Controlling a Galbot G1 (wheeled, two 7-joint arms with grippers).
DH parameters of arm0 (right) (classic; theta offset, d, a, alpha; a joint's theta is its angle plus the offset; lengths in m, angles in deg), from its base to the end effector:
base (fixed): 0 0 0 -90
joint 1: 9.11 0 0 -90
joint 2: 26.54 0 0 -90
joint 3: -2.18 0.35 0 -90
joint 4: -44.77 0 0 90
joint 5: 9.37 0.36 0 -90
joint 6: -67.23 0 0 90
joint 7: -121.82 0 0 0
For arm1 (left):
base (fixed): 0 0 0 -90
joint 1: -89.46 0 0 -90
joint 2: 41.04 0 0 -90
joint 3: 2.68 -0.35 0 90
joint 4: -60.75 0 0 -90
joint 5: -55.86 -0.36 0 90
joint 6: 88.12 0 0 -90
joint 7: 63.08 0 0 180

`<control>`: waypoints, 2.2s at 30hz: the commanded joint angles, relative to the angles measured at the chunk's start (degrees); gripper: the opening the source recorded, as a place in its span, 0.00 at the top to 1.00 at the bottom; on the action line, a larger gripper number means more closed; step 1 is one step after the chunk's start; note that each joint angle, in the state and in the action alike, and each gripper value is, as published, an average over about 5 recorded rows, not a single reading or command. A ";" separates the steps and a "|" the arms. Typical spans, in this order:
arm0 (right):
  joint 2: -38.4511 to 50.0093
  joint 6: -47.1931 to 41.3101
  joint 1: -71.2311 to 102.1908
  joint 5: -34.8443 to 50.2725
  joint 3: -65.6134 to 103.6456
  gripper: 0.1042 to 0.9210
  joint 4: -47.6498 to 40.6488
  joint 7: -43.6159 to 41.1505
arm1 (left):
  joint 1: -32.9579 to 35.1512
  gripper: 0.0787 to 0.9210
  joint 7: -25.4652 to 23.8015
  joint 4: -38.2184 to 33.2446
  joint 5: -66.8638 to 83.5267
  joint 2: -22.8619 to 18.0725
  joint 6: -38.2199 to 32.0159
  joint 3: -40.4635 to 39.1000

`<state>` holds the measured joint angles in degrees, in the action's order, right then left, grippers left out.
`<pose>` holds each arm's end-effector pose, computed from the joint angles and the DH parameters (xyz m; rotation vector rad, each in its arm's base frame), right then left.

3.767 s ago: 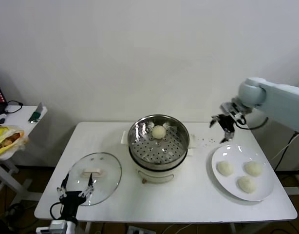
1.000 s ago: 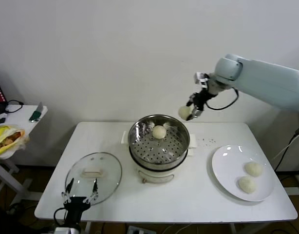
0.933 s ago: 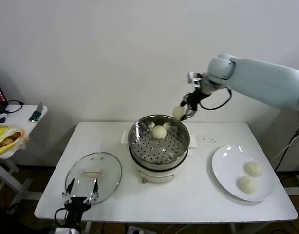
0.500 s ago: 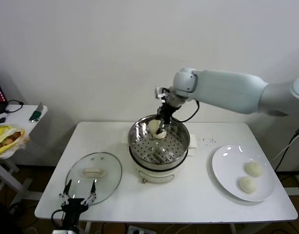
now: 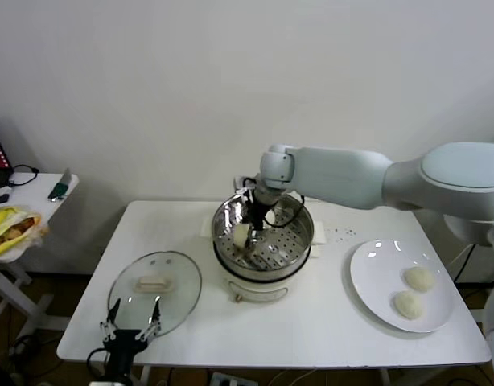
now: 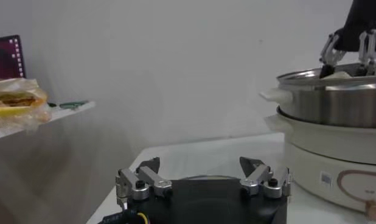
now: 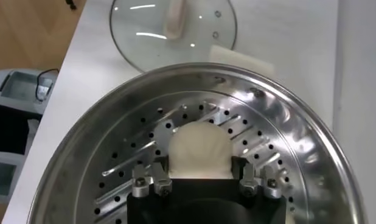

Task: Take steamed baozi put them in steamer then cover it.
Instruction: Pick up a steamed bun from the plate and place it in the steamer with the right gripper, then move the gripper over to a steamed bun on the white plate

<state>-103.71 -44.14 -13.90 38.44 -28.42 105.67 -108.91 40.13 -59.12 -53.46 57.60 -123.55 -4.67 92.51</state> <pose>0.5835 0.1474 -0.1118 1.5052 -1.3912 1.2649 0.1198 0.0558 -0.3623 0.1074 -2.9712 -0.2013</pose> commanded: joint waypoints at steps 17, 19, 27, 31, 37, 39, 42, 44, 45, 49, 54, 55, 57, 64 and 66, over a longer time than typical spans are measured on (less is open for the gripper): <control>9.29 1.33 -9.92 -0.47 -1.17 0.12 7.10 -3.77 | -0.39 0.12 0.32 0.66 -0.04 -0.04 -0.33 -0.35; 13.83 2.32 -13.34 -1.30 -2.61 0.12 9.67 -4.92 | -0.23 0.12 0.57 0.68 0.05 0.19 -0.30 -0.40; 33.37 3.77 -22.71 -9.50 -9.16 0.12 22.83 -7.19 | 0.29 0.12 0.92 1.08 0.40 0.69 -0.25 -0.52; 43.92 3.76 -22.52 -15.44 -11.19 0.12 28.29 -7.54 | 0.20 0.12 0.84 0.49 0.04 0.62 0.29 -0.45; 55.66 4.98 -11.85 -28.55 -6.58 0.12 30.77 -8.75 | -0.48 0.12 0.88 -0.07 -0.93 0.20 1.11 -0.21; 57.71 5.39 -5.94 -32.13 -1.92 0.12 30.05 -9.29 | -0.47 0.12 0.90 -0.20 -1.28 0.07 1.21 -0.13; 59.73 5.97 4.92 -36.53 6.43 0.12 27.58 -9.95 | -0.08 0.12 0.93 -0.41 -1.69 -0.16 1.29 0.04; 60.70 6.55 12.68 -39.34 13.04 0.12 25.39 -10.49 | 0.31 0.12 0.96 -0.54 -1.94 -0.38 1.31 0.23; 61.07 6.92 16.42 -40.79 16.58 0.12 24.25 -10.77 | 0.52 0.12 0.96 -0.59 -2.03 -0.46 1.28 0.35; 61.55 8.29 28.36 -45.70 27.74 0.12 20.33 -11.45 | 1.35 0.12 1.02 -0.53 -2.14 -0.57 1.14 0.88; 60.36 8.90 32.64 -47.80 31.47 0.12 17.79 -11.55 | 1.75 0.12 1.18 -0.06 -2.02 -0.68 1.01 1.18; 59.86 8.99 32.66 -48.08 31.51 0.12 17.20 -11.52 | 1.75 0.12 1.20 0.02 -2.03 -0.77 1.00 1.15; 58.69 9.13 32.66 -48.44 31.55 0.12 15.87 -11.49 | 1.71 0.12 1.23 0.12 -2.15 -1.06 0.99 1.06; 54.25 9.28 32.90 -48.91 30.59 0.12 12.47 -11.25 | 2.20 0.12 1.45 -0.23 -2.10 -1.54 1.36 0.94; 53.20 9.31 33.21 -49.04 30.59 0.12 11.76 -11.02 | 2.17 0.12 1.49 -0.25 -2.07 -1.50 1.45 1.08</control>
<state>-48.60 -35.38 12.54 -6.64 -2.90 121.45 -119.83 42.12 -57.67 -53.64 55.49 -124.92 -3.35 93.52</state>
